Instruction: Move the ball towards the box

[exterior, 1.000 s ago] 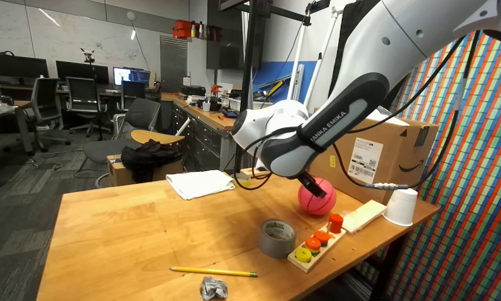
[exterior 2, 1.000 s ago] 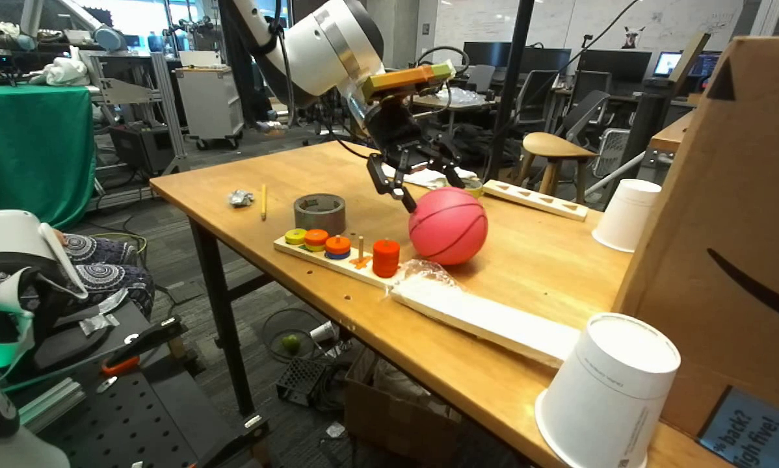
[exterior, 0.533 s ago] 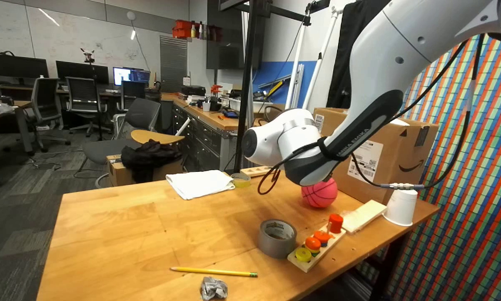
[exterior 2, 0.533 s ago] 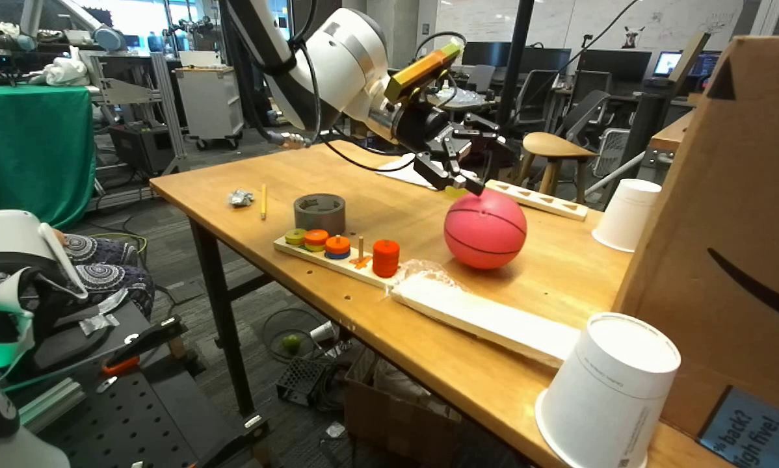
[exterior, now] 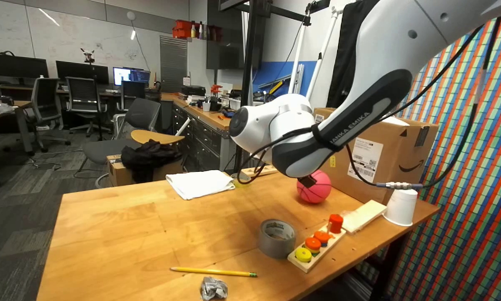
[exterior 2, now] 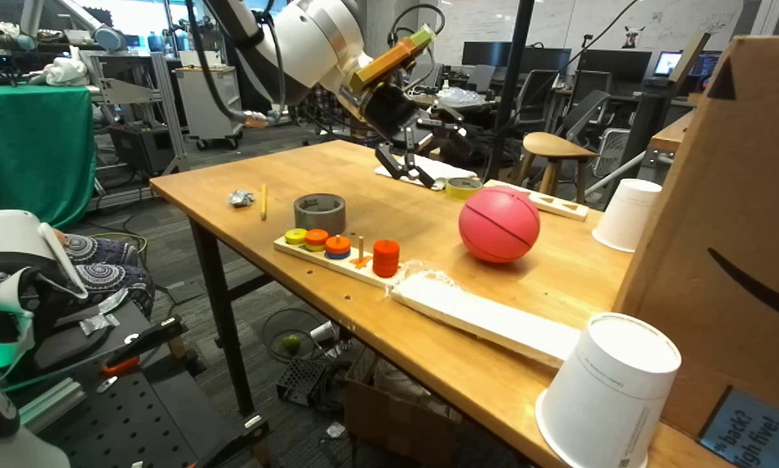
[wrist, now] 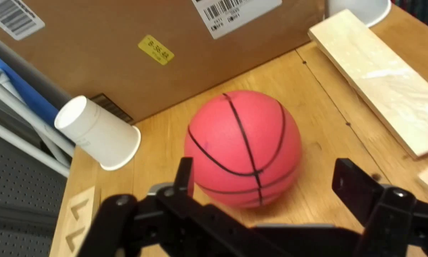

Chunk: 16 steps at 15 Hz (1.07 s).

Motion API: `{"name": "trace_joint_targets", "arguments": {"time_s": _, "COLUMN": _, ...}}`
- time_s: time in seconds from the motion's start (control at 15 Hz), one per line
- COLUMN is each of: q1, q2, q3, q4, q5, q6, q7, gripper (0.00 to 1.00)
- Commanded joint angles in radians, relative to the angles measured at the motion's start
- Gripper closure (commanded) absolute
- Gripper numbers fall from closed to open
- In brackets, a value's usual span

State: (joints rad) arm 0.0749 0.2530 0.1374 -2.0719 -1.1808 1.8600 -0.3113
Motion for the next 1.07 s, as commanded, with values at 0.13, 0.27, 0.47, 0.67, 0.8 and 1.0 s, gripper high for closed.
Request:
{"name": "trace_joint_targets", "arguments": {"time_s": 0.13, "q1": 0.027, "q2": -0.175, "q3": 0.068, "q4": -0.09, "q5": 0.247, "q6": 0.179, "q7": -0.167, "gripper": 0.0}}
{"name": "trace_joint_targets", "arguments": {"time_s": 0.27, "q1": 0.034, "q2": -0.179, "q3": 0.069, "q4": -0.084, "q5": 0.326, "q6": 0.259, "q7": -0.239, "gripper": 0.0}}
{"name": "trace_joint_targets", "arguments": {"time_s": 0.47, "q1": 0.03, "q2": -0.173, "q3": 0.06, "q4": -0.077, "q5": 0.461, "q6": 0.378, "q7": -0.38, "gripper": 0.0}}
{"name": "trace_joint_targets", "arguments": {"time_s": 0.67, "q1": 0.022, "q2": -0.151, "q3": 0.055, "q4": -0.067, "q5": 0.642, "q6": 0.446, "q7": -0.562, "gripper": 0.0}}
{"name": "trace_joint_targets", "arguments": {"time_s": 0.8, "q1": 0.021, "q2": -0.138, "q3": 0.052, "q4": -0.057, "q5": 0.751, "q6": 0.45, "q7": -0.671, "gripper": 0.0}}
{"name": "trace_joint_targets", "arguments": {"time_s": 1.0, "q1": 0.02, "q2": -0.122, "q3": 0.046, "q4": -0.032, "q5": 0.861, "q6": 0.461, "q7": -0.769, "gripper": 0.0}}
